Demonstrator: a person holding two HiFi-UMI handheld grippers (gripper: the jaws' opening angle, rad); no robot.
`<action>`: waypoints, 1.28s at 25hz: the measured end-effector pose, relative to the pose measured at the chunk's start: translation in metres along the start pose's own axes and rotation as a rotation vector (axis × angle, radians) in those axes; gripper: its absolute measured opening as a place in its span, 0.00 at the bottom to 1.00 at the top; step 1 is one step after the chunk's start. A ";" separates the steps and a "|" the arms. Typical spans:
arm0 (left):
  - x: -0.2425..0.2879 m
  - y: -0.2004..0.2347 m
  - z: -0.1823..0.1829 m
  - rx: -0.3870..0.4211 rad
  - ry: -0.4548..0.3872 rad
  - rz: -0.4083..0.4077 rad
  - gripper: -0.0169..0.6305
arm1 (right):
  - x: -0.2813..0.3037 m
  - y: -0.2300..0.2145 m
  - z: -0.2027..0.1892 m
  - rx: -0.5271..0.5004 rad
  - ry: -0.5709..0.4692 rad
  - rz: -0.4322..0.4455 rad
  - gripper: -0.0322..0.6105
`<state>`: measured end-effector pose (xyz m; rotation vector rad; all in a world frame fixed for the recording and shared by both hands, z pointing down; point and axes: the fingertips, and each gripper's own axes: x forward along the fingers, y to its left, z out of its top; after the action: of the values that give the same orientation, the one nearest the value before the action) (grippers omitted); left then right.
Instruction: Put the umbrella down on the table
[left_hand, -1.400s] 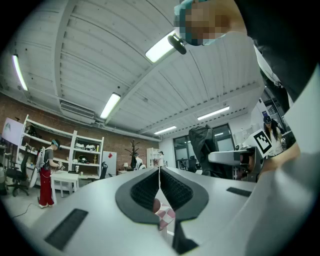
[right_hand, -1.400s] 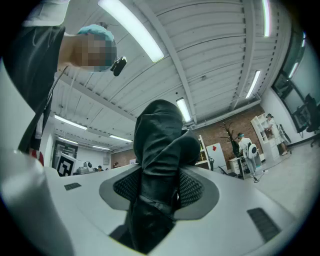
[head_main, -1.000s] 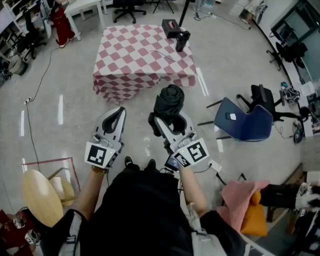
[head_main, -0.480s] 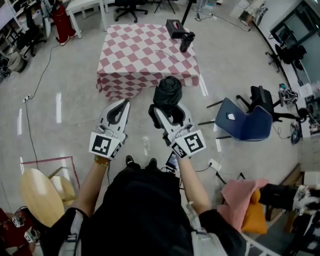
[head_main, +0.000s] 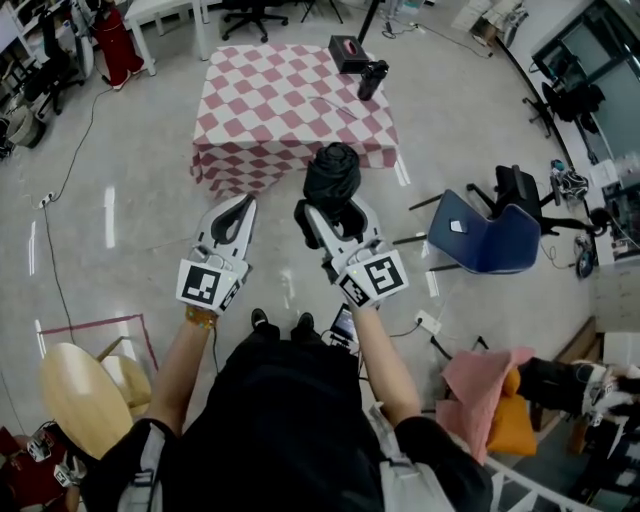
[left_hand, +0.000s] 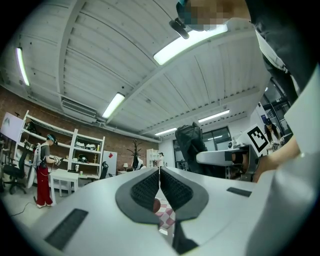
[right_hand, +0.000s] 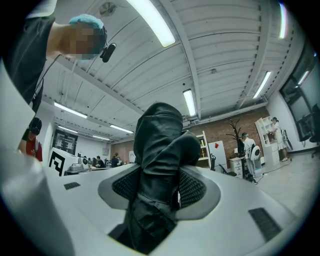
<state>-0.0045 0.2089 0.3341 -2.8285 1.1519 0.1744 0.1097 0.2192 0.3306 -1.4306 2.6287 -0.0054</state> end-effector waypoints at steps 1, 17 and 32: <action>-0.002 0.003 0.000 0.002 -0.001 -0.001 0.05 | 0.002 0.003 -0.001 -0.001 0.002 -0.002 0.38; -0.005 0.022 -0.006 0.004 0.001 -0.013 0.05 | 0.021 0.009 -0.002 -0.007 -0.005 -0.015 0.38; 0.083 0.008 -0.025 0.050 0.062 0.041 0.05 | 0.039 -0.094 -0.008 0.058 -0.036 0.029 0.38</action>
<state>0.0510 0.1424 0.3472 -2.7868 1.2091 0.0590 0.1667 0.1350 0.3404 -1.3607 2.5982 -0.0517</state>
